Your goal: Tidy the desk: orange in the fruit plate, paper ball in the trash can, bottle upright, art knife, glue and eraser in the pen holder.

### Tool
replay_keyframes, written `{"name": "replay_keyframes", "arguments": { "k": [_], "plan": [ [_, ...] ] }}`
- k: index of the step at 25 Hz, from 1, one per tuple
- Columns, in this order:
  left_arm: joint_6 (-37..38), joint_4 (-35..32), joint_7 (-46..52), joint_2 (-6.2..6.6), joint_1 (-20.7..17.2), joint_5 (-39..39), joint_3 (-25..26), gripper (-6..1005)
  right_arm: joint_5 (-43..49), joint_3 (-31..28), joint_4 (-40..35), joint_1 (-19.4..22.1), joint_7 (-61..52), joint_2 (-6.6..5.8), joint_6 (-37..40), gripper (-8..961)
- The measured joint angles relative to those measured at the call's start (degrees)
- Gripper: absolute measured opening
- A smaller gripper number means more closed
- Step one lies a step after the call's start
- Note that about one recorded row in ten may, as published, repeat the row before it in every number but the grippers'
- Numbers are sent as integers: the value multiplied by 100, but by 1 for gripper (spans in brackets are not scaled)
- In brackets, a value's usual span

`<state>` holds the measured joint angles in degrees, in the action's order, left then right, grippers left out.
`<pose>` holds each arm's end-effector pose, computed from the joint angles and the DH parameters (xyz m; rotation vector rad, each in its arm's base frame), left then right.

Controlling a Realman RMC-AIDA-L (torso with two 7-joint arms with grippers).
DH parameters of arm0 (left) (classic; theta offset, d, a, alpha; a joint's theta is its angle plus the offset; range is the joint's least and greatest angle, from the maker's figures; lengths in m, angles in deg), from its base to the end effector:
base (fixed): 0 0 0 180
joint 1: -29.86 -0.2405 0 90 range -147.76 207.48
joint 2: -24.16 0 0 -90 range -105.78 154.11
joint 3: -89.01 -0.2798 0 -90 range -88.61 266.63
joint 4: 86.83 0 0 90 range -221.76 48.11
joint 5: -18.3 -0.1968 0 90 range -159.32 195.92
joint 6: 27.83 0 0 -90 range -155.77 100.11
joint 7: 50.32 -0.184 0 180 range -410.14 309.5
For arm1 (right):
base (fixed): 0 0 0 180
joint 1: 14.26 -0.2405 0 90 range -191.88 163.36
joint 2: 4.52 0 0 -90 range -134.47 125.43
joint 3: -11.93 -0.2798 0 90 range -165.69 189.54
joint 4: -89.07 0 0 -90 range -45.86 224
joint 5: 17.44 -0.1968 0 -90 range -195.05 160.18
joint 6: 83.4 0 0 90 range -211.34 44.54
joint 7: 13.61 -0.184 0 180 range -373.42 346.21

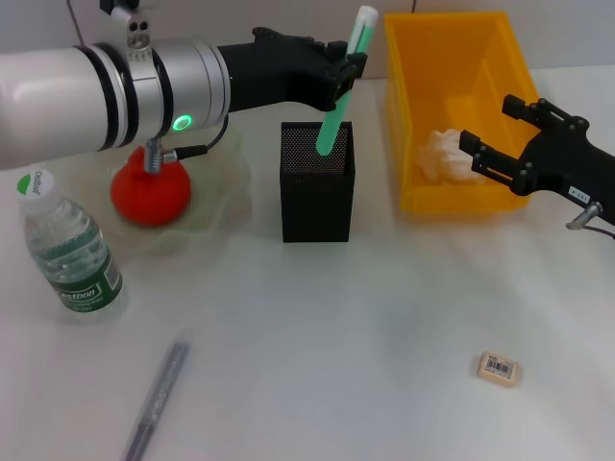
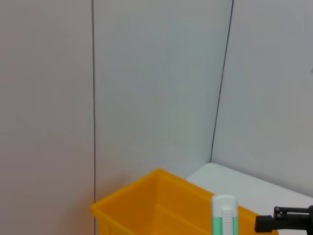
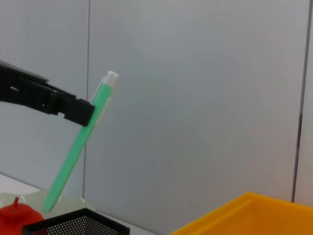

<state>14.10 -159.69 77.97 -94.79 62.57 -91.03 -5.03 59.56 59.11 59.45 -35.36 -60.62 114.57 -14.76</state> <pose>-0.0901 0.4120 -0.0816 -2.5368 -0.5136 -0.5492 0.3104 0.3703 -0.0074 -2.0997 0.4047 0.7022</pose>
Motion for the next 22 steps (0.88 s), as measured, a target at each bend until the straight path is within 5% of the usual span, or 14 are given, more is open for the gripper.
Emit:
{"name": "replay_keyframes", "arguments": {
  "k": [14, 22],
  "plan": [
    [-461, 988, -2149, -4, -19, 1957, -53, 184, 0, 5, 0, 44, -7, 0, 41, 765],
    [-578, 1247, -2727, -12, -27, 2453, -134, 185, 0, 42, 0, 53, -18, 0, 52, 765]
  ]
}}
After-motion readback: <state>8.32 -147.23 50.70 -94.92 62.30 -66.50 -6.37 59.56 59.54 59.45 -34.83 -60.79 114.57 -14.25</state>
